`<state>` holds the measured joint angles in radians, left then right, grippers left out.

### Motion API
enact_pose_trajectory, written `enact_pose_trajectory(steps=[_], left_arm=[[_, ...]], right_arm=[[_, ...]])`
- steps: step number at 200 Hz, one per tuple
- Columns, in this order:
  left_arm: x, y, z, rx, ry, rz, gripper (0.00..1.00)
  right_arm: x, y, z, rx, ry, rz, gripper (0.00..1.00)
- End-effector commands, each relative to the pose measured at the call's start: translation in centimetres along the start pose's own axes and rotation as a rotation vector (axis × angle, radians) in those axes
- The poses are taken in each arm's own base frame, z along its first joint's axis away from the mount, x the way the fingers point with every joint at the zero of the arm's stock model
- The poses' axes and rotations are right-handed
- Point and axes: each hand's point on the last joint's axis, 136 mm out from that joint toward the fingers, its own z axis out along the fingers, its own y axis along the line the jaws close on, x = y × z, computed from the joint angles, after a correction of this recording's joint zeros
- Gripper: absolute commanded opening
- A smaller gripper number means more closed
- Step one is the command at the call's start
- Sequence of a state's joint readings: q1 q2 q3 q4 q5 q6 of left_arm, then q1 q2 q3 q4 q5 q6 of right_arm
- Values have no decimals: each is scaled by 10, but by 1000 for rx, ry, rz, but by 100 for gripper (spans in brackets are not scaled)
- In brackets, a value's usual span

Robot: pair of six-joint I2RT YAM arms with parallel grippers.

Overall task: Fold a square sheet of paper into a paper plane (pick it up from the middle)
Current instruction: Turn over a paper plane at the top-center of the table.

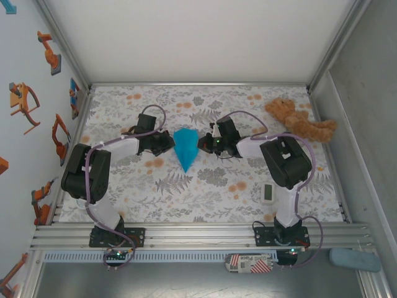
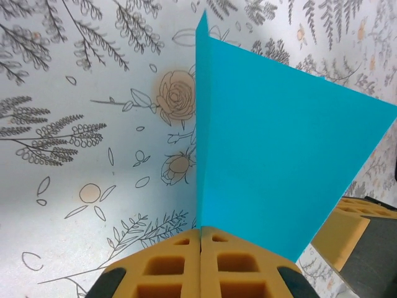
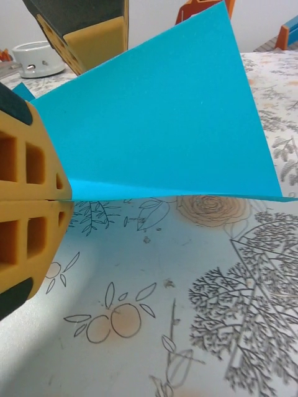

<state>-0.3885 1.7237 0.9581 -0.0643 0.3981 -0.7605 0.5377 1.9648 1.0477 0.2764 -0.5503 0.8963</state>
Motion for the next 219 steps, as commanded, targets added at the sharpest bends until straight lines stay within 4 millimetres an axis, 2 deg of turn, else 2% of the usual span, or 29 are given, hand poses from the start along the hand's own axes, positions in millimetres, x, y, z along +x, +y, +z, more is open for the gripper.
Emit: enact_pose_trajectory(steps=[1, 71, 116, 140, 158, 183, 219], left_arm=[[-1, 4, -5, -20, -37, 23, 4], [7, 15, 14, -14, 4, -11, 5], [11, 23, 19, -32, 11, -20, 5], [11, 20, 19, -14, 16, -18, 5], [11, 17, 19, -5, 17, -15, 5], [11, 13, 19, 9, 21, -15, 5], [11, 11, 20, 15, 23, -17, 6]], right_arm=[[-4, -2, -12, 41, -37, -24, 0], [4, -27, -4, 133, 4, 16, 0], [2, -28, -7, 173, 18, 26, 0], [1, -23, -9, 166, 23, 20, 0], [-1, -13, -17, 160, 13, -5, 7], [-6, -1, -36, 188, -10, -71, 25], [12, -1, -43, 254, 29, -126, 37]])
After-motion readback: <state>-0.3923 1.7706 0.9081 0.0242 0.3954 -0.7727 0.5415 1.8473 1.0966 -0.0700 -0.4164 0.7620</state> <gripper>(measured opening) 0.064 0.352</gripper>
